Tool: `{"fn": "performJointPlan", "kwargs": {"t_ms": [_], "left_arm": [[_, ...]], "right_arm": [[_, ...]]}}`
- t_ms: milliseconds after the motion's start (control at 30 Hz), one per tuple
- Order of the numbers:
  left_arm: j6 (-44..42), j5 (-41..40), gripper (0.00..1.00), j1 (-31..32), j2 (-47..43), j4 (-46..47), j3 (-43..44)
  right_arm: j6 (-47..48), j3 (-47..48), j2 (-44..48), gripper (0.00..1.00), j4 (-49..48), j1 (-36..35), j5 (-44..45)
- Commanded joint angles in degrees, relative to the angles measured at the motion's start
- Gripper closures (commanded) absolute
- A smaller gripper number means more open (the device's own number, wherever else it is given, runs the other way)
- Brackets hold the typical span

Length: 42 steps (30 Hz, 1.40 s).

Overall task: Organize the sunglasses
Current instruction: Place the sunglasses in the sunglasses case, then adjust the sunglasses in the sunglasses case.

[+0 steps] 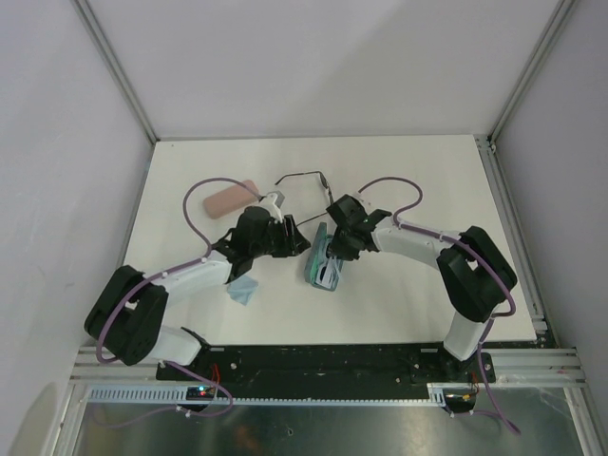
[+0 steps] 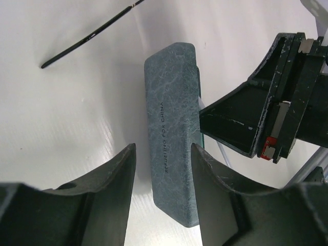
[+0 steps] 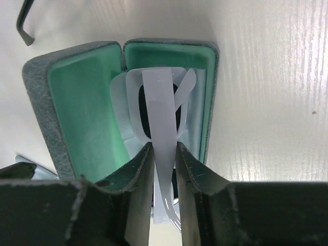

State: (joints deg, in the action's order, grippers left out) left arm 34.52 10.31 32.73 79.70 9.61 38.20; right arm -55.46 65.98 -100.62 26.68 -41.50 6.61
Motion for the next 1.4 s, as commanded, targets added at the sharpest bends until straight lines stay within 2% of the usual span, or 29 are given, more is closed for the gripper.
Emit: {"fn": "performJointPlan", "kwargs": {"t_ms": [0,67,133,167,267,333,400,467,567,667,767,1100,1367], "left_arm": [[0.14,1.03,0.48,0.85,0.67,2.89,0.38],[0.12,1.01,0.49,1.09,0.86,2.94,0.45],[0.17,1.00,0.49,1.34,0.95,2.96,0.58],[0.14,1.02,0.49,1.49,1.01,2.96,0.66],[-0.07,1.03,0.50,1.69,1.08,2.92,0.96],[-0.16,1.03,0.50,1.72,1.07,2.95,1.06],[-0.22,1.10,0.50,1.72,1.03,2.94,1.22],[-0.31,1.11,0.51,1.72,0.99,2.91,1.32],[-0.33,1.17,0.51,1.72,0.85,2.87,1.43],[-0.54,1.07,0.51,1.70,0.74,2.87,1.49],[-0.66,1.04,0.51,1.72,0.86,2.73,1.56],[-0.51,1.17,0.53,1.72,0.67,2.51,0.99],[-0.51,1.02,0.53,1.70,0.06,2.43,0.73]], "right_arm": [[0.23,0.03,0.41,0.70,-3.09,-0.43,1.27],[0.43,0.03,1.32,0.61,-3.27,-0.47,1.29],[0.90,0.03,2.52,0.45,-3.18,-0.59,1.38],[1.20,0.03,3.18,0.41,-3.11,-0.69,1.47],[1.58,0.03,4.84,0.39,-1.50,-0.77,2.05],[1.76,0.03,5.73,0.41,-0.39,-0.80,2.50],[1.89,0.03,6.34,0.49,0.57,-0.78,2.94],[2.15,0.03,6.76,0.60,1.27,-0.83,3.38],[2.64,0.03,6.76,0.70,2.49,-1.28,5.03],[2.87,0.03,5.65,0.88,2.75,-1.39,5.25],[3.09,0.03,4.00,0.98,1.72,-1.52,4.22],[1.91,0.03,-1.51,1.00,-1.55,-3.33,1.47],[3.03,0.03,2.76,1.00,0.73,-3.60,4.34]]}}
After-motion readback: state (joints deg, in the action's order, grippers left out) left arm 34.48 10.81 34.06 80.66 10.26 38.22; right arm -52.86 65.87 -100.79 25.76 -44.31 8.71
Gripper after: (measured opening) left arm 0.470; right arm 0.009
